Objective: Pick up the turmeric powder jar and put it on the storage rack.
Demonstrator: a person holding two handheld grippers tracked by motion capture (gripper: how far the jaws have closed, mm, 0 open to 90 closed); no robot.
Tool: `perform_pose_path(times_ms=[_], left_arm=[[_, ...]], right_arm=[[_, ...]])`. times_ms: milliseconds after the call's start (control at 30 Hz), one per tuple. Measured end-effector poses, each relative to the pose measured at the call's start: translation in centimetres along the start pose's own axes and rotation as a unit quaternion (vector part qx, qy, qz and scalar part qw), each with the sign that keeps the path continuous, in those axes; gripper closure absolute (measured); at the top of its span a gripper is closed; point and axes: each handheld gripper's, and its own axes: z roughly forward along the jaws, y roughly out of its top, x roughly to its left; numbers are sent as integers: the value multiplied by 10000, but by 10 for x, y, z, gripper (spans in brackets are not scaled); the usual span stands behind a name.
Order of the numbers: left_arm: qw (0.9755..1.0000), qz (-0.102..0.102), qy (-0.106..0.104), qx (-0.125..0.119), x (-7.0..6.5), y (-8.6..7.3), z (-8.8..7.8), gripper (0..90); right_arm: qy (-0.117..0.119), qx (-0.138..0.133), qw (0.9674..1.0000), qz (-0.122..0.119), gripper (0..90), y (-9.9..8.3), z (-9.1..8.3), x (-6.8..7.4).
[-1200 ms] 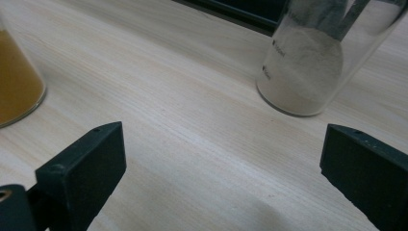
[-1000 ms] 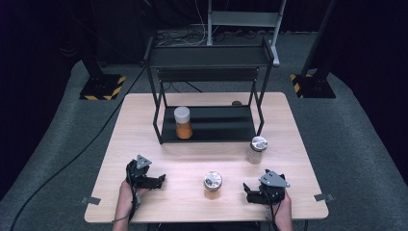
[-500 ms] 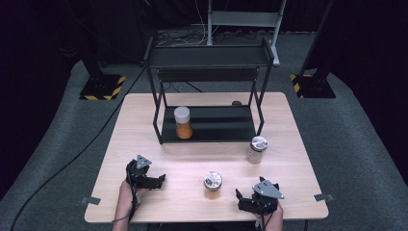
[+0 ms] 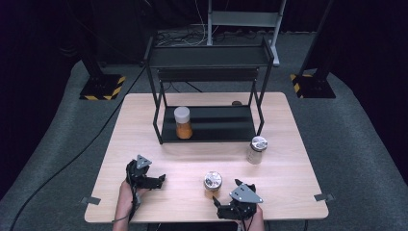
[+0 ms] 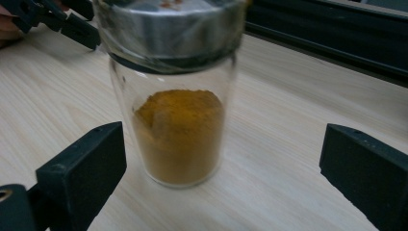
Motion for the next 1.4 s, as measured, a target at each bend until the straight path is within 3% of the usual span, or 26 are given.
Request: perform_pose_path(times_ms=[333,733,833,1067,1400], left_arm=[[10000,0,1,0,0,0,0,2],[10000,2,2,2,0,0,0,2],[10000,1,3,0,0,0,0,2],[10000,-1,8,-1,0,0,0,3],[10000,-10,15,-6,0,0,0,4]], right_arm=[[382,167,9990,-165,15,10,32,8],[453,67,9985,-306,16,18,46,11],[446,37,9986,-298,61,19,47,12],[579,-126,9980,-225,269,18,43,9],[609,-131,9978,-223,306,18,43,9]])
